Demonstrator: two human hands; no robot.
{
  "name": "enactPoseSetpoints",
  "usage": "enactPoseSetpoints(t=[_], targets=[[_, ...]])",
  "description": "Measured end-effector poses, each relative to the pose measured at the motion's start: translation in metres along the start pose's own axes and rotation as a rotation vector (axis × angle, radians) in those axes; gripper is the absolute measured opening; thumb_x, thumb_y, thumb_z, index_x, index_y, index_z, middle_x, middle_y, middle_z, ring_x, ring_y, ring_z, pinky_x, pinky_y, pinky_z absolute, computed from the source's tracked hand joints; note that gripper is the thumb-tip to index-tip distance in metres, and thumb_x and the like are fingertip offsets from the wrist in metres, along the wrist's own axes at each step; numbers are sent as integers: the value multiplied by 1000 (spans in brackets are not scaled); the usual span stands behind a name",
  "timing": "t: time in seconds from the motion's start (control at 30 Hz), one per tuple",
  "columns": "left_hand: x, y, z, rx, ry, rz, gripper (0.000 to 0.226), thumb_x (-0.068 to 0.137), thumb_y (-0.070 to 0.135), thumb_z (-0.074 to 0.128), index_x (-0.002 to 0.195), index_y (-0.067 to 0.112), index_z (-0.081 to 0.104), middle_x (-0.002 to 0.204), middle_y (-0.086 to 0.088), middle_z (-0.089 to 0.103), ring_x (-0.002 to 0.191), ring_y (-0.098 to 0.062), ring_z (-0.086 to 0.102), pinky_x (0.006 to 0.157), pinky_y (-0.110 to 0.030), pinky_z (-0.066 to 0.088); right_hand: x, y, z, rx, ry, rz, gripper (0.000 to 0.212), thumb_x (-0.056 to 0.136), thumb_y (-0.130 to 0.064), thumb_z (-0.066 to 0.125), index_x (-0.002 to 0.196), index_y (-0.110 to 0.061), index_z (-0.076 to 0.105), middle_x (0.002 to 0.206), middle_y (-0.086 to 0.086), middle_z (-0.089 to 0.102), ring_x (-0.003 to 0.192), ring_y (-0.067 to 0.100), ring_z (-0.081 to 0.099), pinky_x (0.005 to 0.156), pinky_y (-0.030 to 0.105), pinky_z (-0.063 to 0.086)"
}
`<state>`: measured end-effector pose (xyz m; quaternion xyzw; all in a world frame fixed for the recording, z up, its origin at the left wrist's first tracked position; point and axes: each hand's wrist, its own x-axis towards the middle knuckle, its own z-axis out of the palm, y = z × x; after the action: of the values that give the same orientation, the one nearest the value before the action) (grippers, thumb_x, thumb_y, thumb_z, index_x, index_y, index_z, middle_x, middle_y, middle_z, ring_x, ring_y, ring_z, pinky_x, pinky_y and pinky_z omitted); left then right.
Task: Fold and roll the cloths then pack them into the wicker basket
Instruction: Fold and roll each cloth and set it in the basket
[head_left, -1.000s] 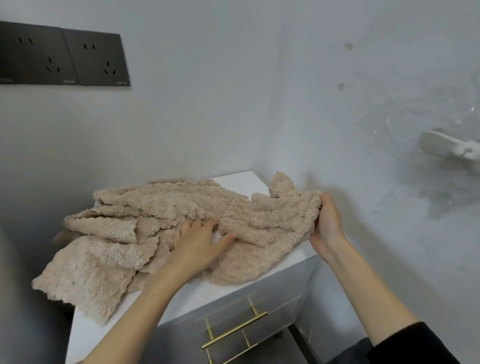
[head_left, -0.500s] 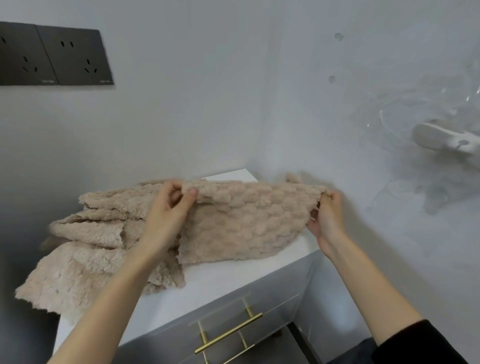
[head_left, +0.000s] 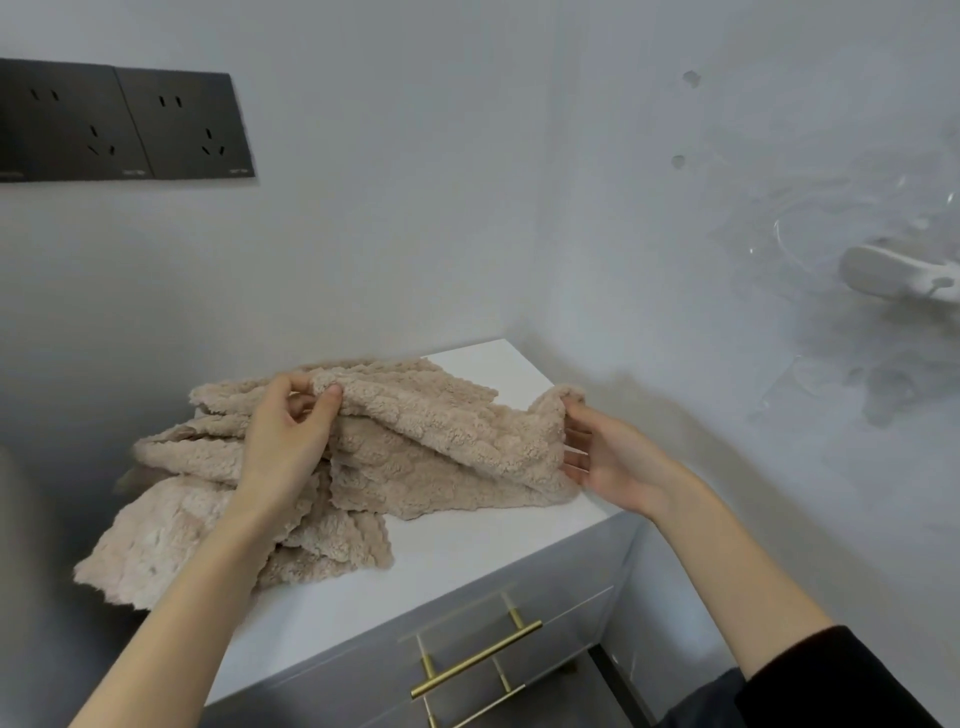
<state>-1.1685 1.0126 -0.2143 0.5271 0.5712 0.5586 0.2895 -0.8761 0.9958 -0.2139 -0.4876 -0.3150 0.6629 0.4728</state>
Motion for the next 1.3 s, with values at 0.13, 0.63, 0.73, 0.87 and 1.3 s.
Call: enactPoseSetpoints(t=[0.13,0.63,0.73,0.87,1.3], targets=[[0,0,-2,24,30,4,11,92,32,59,86,29,50,85,7,59,74,-10,52,62,-27,39,0,5,2,-140,25,-41,14,94,-21,58,98,-9,64,86,6,62,74,19,59,76,30,52],[-1,-8,-2,34,14,-8,19,94,34,56,95,17,48,81,-4,55,69,-18,43,58,-32,32,-10,1,3,-88,62,18,41,103,-43,32,82,-12,49,77,15,69,63,22,67,55,26,58],[-1,-9,-1,19,-2,-24,17,94,33,56,94,19,47,84,-4,54,71,-17,44,58,-32,33,-11,-1,6,-8,-51,12,39,102,-42,35,86,-13,55,65,4,65,54,14,59,49,23,52],[1,-7,-1,8,20,-17,17,94,31,56,90,17,47,75,0,50,59,-10,38,53,-25,29,-4,-5,8,149,-26,-159,27,95,-12,53,121,-9,47,108,13,64,82,18,64,57,25,53],[3,1,-22,11,-176,62,45,79,24,75,119,33,56,99,0,63,89,-10,60,83,-18,48,-8,-4,-12,-393,218,-529,45,81,-5,73,120,-25,64,99,-5,64,87,-5,60,70,6,47]])
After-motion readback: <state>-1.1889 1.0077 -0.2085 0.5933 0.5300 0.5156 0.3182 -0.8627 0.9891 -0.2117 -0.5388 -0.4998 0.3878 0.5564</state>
